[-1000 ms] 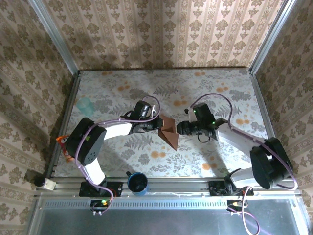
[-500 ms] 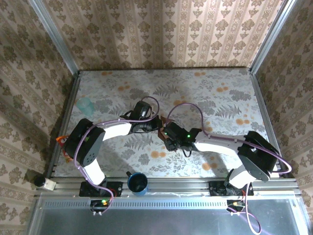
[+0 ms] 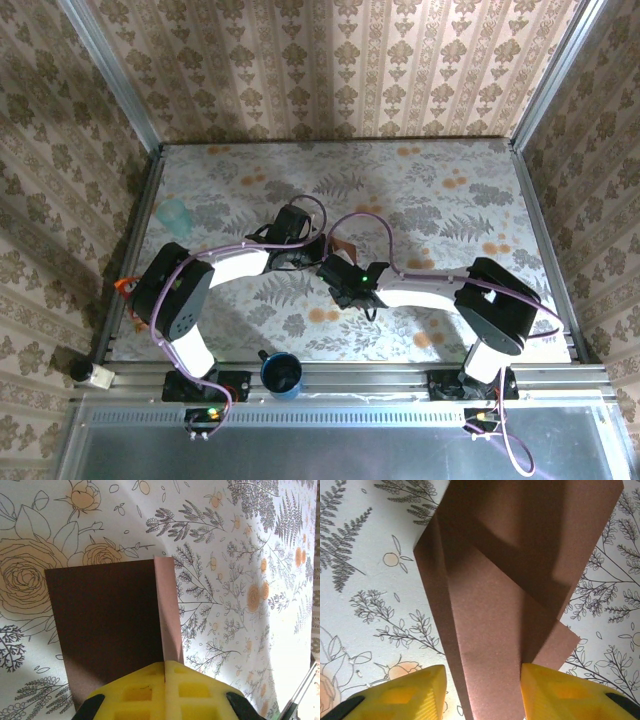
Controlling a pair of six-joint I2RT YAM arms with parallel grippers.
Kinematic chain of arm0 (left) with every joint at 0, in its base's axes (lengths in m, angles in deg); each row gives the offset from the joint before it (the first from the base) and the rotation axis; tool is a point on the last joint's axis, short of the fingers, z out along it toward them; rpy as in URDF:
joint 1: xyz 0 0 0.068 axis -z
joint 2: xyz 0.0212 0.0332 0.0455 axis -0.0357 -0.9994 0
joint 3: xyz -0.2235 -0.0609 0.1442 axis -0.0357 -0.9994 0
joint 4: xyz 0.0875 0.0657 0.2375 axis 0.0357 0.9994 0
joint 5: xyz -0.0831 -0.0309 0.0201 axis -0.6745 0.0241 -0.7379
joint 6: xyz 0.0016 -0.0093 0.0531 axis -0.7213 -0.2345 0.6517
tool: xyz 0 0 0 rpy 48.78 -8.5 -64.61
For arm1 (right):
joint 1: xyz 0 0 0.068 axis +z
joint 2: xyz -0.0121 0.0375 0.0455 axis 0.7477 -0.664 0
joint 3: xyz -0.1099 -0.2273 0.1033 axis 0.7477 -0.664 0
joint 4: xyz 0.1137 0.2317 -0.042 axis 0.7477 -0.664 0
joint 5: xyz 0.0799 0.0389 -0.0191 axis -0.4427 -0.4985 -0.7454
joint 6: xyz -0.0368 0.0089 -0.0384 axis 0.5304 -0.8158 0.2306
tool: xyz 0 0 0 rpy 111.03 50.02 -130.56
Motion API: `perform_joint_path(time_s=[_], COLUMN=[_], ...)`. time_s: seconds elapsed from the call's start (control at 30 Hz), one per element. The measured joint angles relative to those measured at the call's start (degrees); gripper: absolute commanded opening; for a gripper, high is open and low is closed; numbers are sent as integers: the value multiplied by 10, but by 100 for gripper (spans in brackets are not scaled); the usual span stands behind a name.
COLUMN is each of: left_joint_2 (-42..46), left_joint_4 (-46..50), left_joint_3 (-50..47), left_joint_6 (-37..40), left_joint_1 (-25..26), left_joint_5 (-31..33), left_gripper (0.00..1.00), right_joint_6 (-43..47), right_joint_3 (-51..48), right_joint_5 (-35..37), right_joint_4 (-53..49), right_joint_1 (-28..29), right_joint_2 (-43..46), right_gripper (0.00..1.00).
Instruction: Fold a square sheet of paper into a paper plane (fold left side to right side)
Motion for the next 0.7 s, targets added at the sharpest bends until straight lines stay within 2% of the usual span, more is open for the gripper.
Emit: perform_joint_path(time_s=[0.5,0.7], left_joint_2=[0,0], left_joint_4=[3,3], left_joint_3=[0,0], left_joint_6=[0,1], left_joint_1=[0,0], left_joint_5=[0,0], left_gripper=[4,12], right_joint_6=[2,3], right_joint_3=[0,0], right_joint_5=[14,14], right_joint_4=[-1,-1], right_joint_1=[1,1], right_joint_2=[-7,-7], right_gripper=[22,10])
